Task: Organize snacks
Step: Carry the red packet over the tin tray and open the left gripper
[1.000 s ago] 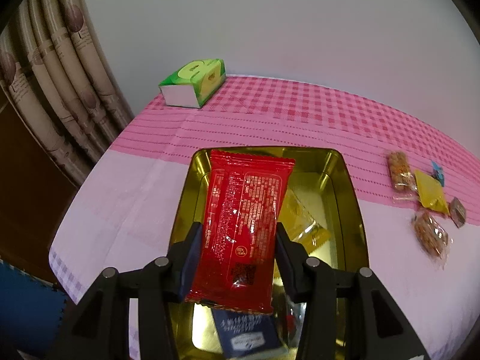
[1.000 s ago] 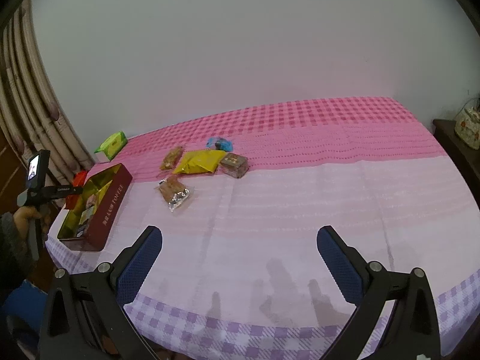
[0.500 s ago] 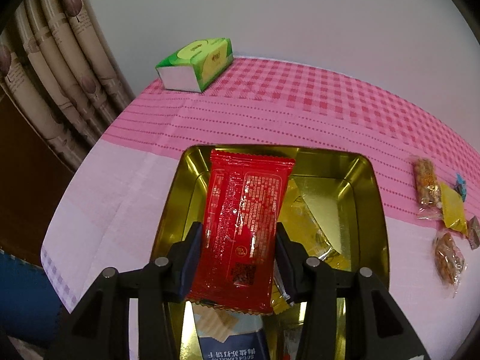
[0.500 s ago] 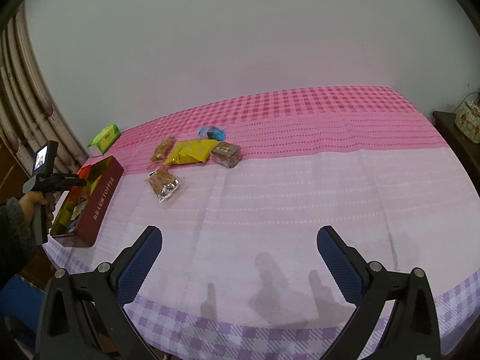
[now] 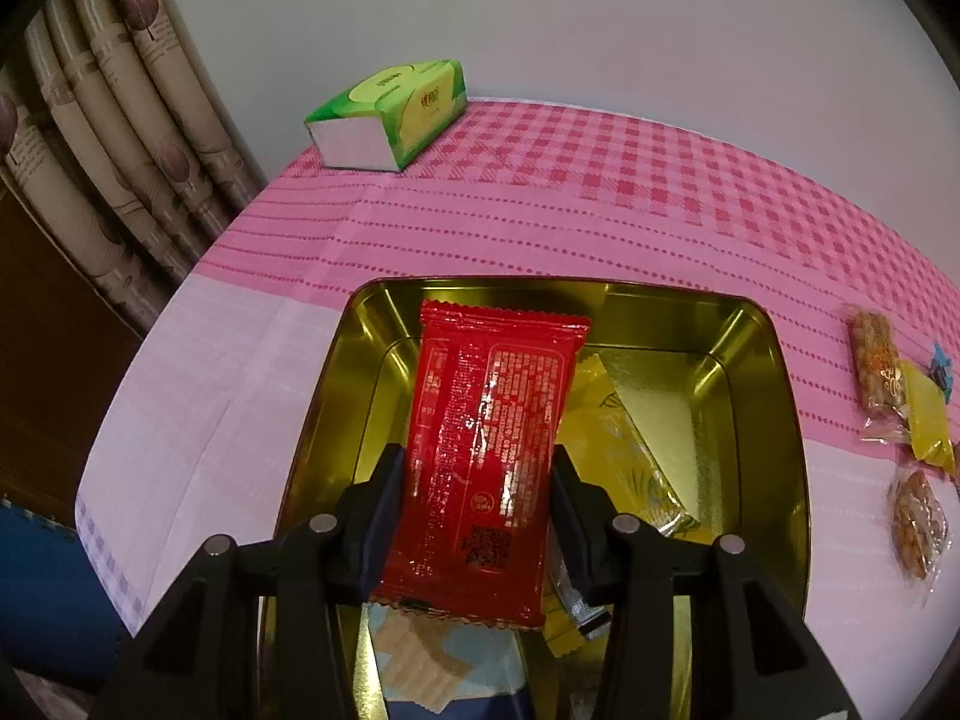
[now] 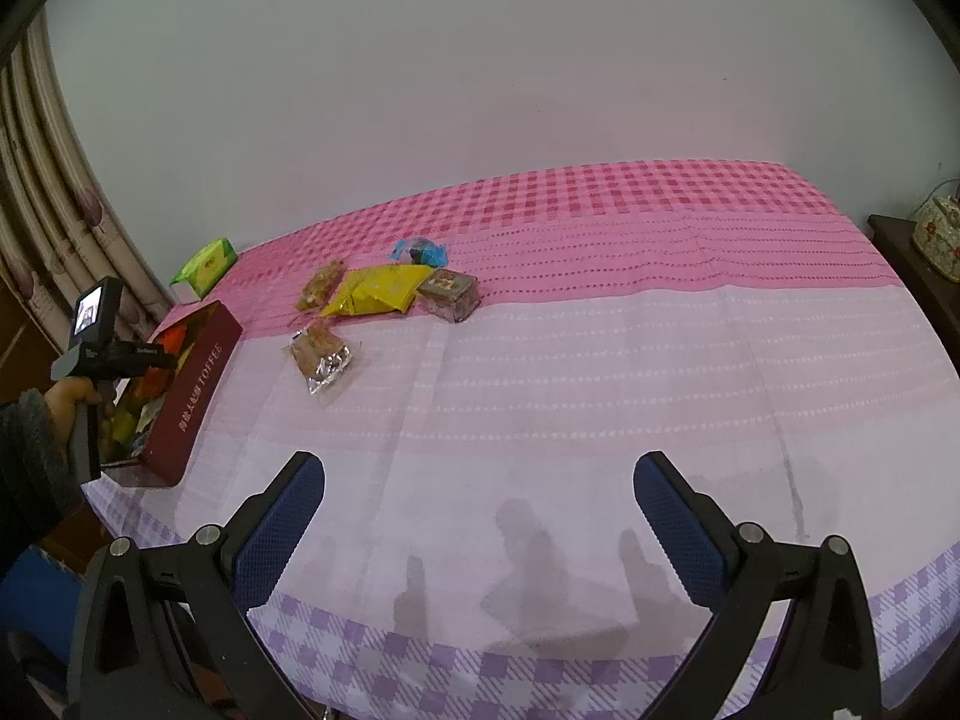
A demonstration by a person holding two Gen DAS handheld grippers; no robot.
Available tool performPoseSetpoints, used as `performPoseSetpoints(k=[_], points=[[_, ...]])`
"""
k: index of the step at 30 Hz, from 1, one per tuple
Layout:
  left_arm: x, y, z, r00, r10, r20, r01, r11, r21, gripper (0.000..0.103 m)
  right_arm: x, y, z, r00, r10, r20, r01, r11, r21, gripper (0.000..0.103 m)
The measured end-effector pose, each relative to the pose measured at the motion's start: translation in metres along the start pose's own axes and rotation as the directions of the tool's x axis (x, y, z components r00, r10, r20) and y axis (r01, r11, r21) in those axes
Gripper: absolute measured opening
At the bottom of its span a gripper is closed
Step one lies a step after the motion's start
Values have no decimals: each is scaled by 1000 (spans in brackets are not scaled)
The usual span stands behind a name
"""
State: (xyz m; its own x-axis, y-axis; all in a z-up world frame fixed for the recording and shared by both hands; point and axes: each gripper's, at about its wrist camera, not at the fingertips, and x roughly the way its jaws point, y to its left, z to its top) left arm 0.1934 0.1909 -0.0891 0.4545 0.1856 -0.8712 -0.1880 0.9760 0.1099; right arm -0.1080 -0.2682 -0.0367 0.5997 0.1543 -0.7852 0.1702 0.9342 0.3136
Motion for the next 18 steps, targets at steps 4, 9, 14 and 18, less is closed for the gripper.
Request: performPoseSetpoints(k=[4,9,14,18], points=[[1,0,0,1000,21,-6,-21,1000,-3,48,0,0,-1,1000,0,-4,0,1000,-5,103],[-1,1,-2,1000,22,4,-22,1000,6,50,4,2,-4,1000,-5,-15,5,1000,-8,103],[-25,0,-12,998,-41,54,40,999,32,52,14,2,-7,999,1,-35,-2,1000,-22,103],[-83,5,-37,974,-146,172,134,988,82,56,21,3,-14,998,14,-59,-17,999,-47,103]])
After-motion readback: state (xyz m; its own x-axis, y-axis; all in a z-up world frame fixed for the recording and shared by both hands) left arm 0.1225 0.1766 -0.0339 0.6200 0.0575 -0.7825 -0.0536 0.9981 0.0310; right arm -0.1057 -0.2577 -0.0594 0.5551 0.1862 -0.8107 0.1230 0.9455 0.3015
